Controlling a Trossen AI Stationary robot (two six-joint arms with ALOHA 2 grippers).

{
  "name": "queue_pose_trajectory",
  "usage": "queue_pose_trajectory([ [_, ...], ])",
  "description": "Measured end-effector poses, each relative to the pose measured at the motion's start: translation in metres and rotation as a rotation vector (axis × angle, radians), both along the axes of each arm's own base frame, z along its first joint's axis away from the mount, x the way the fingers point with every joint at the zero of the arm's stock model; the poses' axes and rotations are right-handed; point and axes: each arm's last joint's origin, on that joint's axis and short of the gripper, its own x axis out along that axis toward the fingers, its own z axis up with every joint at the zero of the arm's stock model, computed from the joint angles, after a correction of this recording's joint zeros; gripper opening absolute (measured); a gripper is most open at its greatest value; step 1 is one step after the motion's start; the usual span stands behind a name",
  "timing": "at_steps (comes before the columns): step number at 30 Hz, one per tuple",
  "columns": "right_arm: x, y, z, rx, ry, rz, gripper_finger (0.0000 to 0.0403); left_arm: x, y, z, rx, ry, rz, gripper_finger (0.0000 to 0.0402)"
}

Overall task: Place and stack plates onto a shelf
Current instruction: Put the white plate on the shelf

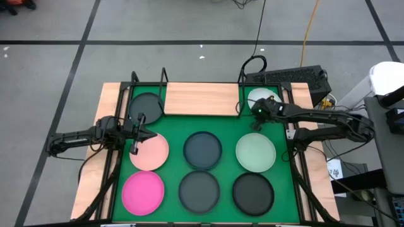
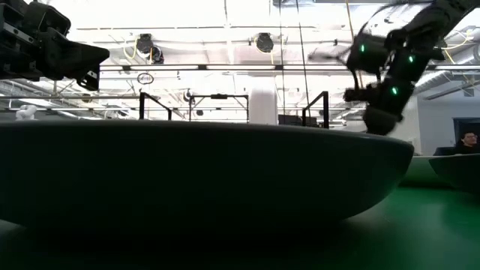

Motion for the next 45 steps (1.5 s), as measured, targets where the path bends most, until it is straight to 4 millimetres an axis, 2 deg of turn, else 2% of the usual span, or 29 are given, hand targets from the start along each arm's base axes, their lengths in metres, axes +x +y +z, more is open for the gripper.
queue_pose_trajectory([
  [5,0.009,-0.003,0.057,-0.224,-0.135,-0.006,0.0001,0.0,0.0,0.0,0.0,0.0,0.0,0.0008],
  [10,0.028,-0.004,0.115,-0.397,-0.283,0.089,0.0001,0.0,0.0,0.0,0.0,0.0,0.0,0.0008],
  [12,0.04,-0.005,0.13,-0.433,-0.317,0.134,0.0001,0.0,0.0,0.0,0.0,0.0,0.0,0.0008],
  [15,0.062,-0.007,0.139,-0.412,-0.341,0.222,0.0001,0.0,0.0,0.0,0.0,0.0,0.0,0.0008],
  [20,0.103,-0.012,0.126,-0.341,-0.312,0.36,0.0,0.0,0.0,0.0,0.0,0.0,-0.001,0.0008],
  [27,0.141,-0.02,0.087,-0.267,-0.246,0.468,0.0,0.0,0.0,0.0,0.0,0.0,0.0,0.0008],
  [31,0.15,-0.023,0.067,-0.231,-0.193,0.475,0.0,0.0,0.0,0.0,0.0,0.0,0.0,0.0008],
  [45,0.164,-0.025,0.023,-0.079,-0.101,0.51,0.0,0.0,0.0,0.0,0.0,0.0,0.0,0.0008],
])
